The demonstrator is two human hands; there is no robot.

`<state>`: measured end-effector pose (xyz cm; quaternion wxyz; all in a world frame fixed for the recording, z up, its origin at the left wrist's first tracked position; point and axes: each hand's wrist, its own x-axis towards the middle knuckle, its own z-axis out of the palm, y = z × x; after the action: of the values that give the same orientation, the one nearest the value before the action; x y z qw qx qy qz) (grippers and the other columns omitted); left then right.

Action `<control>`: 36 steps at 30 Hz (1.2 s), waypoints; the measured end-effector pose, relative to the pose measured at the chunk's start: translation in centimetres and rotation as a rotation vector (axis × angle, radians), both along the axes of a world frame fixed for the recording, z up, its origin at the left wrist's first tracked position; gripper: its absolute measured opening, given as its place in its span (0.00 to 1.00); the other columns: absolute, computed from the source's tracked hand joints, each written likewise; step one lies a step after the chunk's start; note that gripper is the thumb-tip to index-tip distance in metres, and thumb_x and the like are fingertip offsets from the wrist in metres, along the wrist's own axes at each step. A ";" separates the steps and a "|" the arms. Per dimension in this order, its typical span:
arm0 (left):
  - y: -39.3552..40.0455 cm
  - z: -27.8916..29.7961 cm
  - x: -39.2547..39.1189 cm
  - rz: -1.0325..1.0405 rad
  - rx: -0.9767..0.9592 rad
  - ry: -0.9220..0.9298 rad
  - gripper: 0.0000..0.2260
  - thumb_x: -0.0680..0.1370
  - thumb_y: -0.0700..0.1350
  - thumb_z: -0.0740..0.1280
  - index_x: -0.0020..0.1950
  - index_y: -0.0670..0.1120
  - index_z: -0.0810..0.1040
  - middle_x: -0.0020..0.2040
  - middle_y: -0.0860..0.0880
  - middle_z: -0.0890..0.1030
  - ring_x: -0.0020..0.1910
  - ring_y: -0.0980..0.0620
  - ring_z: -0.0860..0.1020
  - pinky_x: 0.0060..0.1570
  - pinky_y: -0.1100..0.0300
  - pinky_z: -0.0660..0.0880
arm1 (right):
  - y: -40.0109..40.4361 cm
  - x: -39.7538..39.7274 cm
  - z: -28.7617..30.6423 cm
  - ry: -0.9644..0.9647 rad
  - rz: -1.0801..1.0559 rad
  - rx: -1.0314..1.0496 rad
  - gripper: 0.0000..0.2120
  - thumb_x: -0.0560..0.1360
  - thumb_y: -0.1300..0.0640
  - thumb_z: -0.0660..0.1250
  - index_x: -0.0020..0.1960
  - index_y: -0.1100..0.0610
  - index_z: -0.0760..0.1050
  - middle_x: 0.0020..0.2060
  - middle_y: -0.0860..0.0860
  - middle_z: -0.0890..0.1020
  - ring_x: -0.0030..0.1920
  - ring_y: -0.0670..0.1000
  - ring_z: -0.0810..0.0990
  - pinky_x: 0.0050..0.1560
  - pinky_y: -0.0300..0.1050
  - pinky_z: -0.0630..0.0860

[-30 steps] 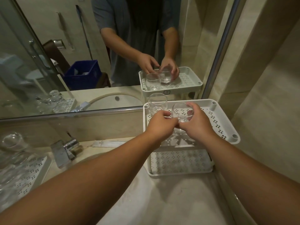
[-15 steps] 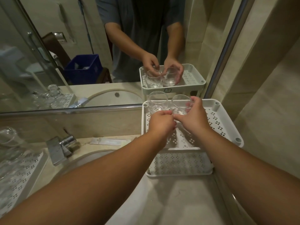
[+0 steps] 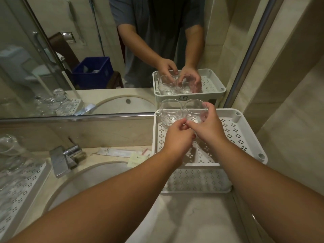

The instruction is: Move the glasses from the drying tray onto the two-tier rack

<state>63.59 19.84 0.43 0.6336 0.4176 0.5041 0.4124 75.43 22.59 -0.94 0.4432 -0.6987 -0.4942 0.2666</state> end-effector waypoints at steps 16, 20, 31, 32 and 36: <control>-0.3 0.7 -0.2 0.014 -0.040 0.130 0.25 0.77 0.41 0.63 0.75 0.51 0.66 0.53 0.47 0.81 0.41 0.50 0.81 0.44 0.51 0.79 | -0.4 -0.1 0.2 -0.087 -0.003 -0.002 0.50 0.64 0.48 0.81 0.77 0.46 0.53 0.69 0.52 0.71 0.67 0.53 0.72 0.63 0.47 0.70; -1.1 1.6 -1.1 -0.007 -0.029 0.222 0.24 0.75 0.42 0.63 0.72 0.53 0.68 0.42 0.50 0.81 0.40 0.49 0.82 0.36 0.54 0.77 | -1.9 -0.4 1.3 -0.131 -0.102 0.068 0.51 0.65 0.48 0.80 0.77 0.46 0.53 0.71 0.51 0.69 0.68 0.52 0.71 0.64 0.52 0.72; -3.4 8.0 -9.5 0.170 0.315 0.165 0.10 0.78 0.42 0.65 0.54 0.55 0.77 0.48 0.56 0.81 0.41 0.55 0.84 0.31 0.69 0.76 | -6.0 -8.2 5.6 -0.239 -0.089 0.480 0.29 0.68 0.53 0.77 0.66 0.48 0.69 0.58 0.45 0.73 0.55 0.45 0.74 0.51 0.38 0.74; -3.4 8.5 -10.8 0.185 0.335 0.178 0.10 0.78 0.42 0.65 0.55 0.55 0.78 0.48 0.56 0.81 0.43 0.55 0.84 0.32 0.67 0.77 | -6.1 -9.5 6.0 -0.230 -0.081 0.490 0.28 0.69 0.53 0.77 0.65 0.48 0.70 0.57 0.45 0.73 0.54 0.45 0.74 0.49 0.37 0.74; -3.4 9.4 -16.6 0.242 0.353 0.211 0.10 0.79 0.42 0.65 0.55 0.56 0.79 0.49 0.57 0.81 0.50 0.53 0.83 0.43 0.60 0.79 | -6.4 -15.7 6.8 -0.203 -0.003 0.515 0.25 0.70 0.54 0.76 0.64 0.46 0.70 0.55 0.43 0.72 0.51 0.44 0.75 0.48 0.41 0.78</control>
<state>46.94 16.43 9.80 0.4406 0.4994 0.5337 0.5212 59.71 16.16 5.81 0.5547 -0.5870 -0.5866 0.0603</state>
